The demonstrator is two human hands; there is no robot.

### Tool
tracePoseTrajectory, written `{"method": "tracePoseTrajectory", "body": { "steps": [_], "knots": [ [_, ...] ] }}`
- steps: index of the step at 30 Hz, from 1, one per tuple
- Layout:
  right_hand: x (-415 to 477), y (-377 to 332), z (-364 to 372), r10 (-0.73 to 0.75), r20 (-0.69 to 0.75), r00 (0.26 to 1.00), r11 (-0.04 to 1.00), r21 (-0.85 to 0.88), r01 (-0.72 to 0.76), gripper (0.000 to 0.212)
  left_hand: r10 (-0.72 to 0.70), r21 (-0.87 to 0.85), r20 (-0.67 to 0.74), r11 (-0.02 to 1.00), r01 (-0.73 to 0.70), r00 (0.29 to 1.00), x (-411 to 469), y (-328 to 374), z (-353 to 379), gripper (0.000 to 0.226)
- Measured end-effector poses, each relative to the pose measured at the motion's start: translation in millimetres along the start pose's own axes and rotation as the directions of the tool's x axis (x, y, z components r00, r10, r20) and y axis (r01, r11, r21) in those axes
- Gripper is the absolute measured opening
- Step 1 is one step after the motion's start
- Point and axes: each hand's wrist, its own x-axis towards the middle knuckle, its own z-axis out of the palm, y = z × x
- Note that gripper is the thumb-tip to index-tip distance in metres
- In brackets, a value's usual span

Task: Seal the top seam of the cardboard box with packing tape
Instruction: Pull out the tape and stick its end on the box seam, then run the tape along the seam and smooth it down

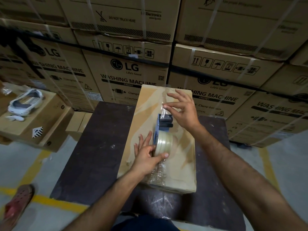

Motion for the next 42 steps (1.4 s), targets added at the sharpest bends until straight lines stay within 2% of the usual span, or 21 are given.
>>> {"method": "tracePoseTrajectory", "body": {
  "steps": [3, 7, 17, 20, 25, 28, 33, 38, 40, 42],
  "knots": [
    [2.0, -2.9, 1.3, 0.04, 0.058, 0.998, 0.998, 0.044, -0.042, 0.018, -0.008, -0.01, 0.003, 1.0, 0.008, 1.0, 2.2, -1.9, -2.7, 0.019],
    [5.8, -7.0, 3.7, 0.054, 0.053, 0.997, 0.995, 0.084, -0.059, 0.017, -0.015, 0.015, 0.005, 1.0, 0.015, 1.0, 4.8, 1.1, -8.1, 0.028],
    [21.9, 6.9, 7.9, 0.015, -0.003, 1.0, 1.0, -0.014, -0.015, 0.018, -0.036, 0.023, 0.049, 0.999, 0.035, 0.998, 23.4, 19.8, -24.1, 0.029],
    [28.3, 10.6, 9.9, 0.088, 0.057, 0.995, 0.994, -0.073, -0.083, 0.019, -0.026, 0.019, 0.067, 1.0, 0.025, 0.997, 33.9, 30.0, -30.1, 0.04],
    [15.6, 21.7, 19.8, 0.227, 0.161, 0.961, 0.973, -0.085, -0.215, 0.024, -0.093, -0.022, 0.123, 0.995, 0.096, 0.988, 34.4, 30.1, -29.3, 0.061],
    [12.2, 26.1, 22.2, 0.273, 0.187, 0.944, 0.961, -0.095, -0.259, 0.026, -0.123, 0.106, 0.084, 0.988, 0.113, 0.989, 39.7, 23.5, -27.5, 0.059],
    [13.0, 28.8, 26.9, 0.295, 0.209, 0.932, 0.955, -0.078, -0.285, 0.027, -0.032, 0.328, 0.004, 0.944, 0.029, 0.999, 51.1, 25.2, -25.4, 0.065],
    [16.5, 31.8, 27.9, 0.292, 0.226, 0.929, 0.956, -0.063, -0.286, 0.028, 0.006, 0.366, -0.059, 0.93, 0.016, 0.998, 71.8, 24.6, -27.9, 0.071],
    [16.6, 33.5, 27.7, 0.286, 0.225, 0.932, 0.958, -0.05, -0.282, 0.027, 0.019, 0.34, -0.123, 0.94, 0.025, 0.992, 87.2, 24.1, -33.0, 0.063],
    [15.8, 34.9, 27.7, 0.28, 0.229, 0.932, 0.96, -0.046, -0.277, 0.027, 0.041, 0.338, -0.157, 0.941, 0.014, 0.987, 110.9, 24.7, -38.7, 0.042]
  ]
}}
